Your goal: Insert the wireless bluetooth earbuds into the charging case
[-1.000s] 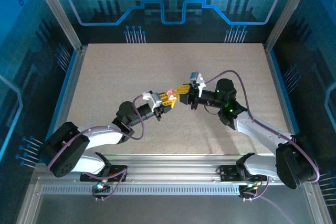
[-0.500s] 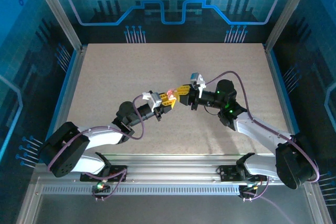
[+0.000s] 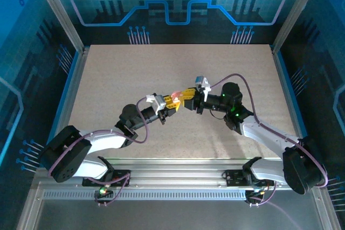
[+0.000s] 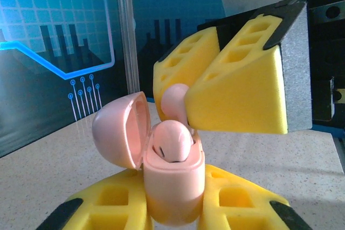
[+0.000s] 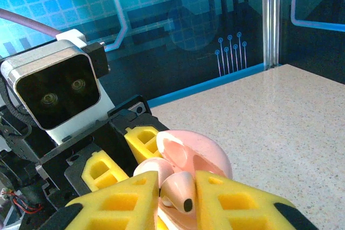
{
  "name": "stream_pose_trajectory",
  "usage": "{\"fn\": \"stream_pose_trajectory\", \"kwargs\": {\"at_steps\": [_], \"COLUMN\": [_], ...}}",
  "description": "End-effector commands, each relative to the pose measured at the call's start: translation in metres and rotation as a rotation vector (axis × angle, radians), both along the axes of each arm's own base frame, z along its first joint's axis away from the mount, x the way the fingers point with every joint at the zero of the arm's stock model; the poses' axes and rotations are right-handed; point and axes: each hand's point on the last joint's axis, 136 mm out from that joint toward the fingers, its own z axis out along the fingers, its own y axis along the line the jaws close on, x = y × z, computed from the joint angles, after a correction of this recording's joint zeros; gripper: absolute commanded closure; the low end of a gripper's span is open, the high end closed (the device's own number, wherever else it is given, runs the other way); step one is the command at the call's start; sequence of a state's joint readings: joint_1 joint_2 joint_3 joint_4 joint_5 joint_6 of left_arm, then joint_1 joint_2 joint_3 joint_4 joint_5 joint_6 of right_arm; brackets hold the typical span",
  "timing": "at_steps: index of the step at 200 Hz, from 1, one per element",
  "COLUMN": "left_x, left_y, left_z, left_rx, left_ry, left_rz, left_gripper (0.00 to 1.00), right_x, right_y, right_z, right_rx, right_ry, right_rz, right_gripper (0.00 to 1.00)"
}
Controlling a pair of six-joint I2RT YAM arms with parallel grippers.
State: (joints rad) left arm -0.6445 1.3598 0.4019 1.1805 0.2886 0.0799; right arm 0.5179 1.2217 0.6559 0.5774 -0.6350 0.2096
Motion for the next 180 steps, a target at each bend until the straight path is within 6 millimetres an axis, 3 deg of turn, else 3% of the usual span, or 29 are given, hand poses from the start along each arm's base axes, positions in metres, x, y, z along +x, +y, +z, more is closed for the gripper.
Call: {"fn": "stream_pose_trajectory", "kwargs": {"at_steps": [1, 73, 129, 180], "left_x": [-0.008, -0.009, -0.017, -0.033], "left_y": [0.003, 0.002, -0.003, -0.012], "left_z": [0.028, 0.024, 0.021, 0.024], "left_rx": [-0.054, -0.035, 0.002, 0.036], "left_ry": [-0.087, -0.076, -0.085, -0.127], "left_rz": [-0.006, -0.013, -0.066, -0.17], "left_gripper": [0.88, 0.87, 0.87, 0.87], "right_x": [-0.005, -0.008, -0.021, -0.034], "right_y": [0.0, -0.014, -0.036, -0.046], "right_z": [-0.006, 0.006, 0.007, -0.002], "right_rx": [-0.013, -0.003, -0.065, -0.183], "right_ry": [0.02, -0.031, -0.106, -0.121], "right_rz": [0.004, -0.03, -0.096, 0.006], "right_gripper": [0.74, 0.6, 0.34, 0.28]}}
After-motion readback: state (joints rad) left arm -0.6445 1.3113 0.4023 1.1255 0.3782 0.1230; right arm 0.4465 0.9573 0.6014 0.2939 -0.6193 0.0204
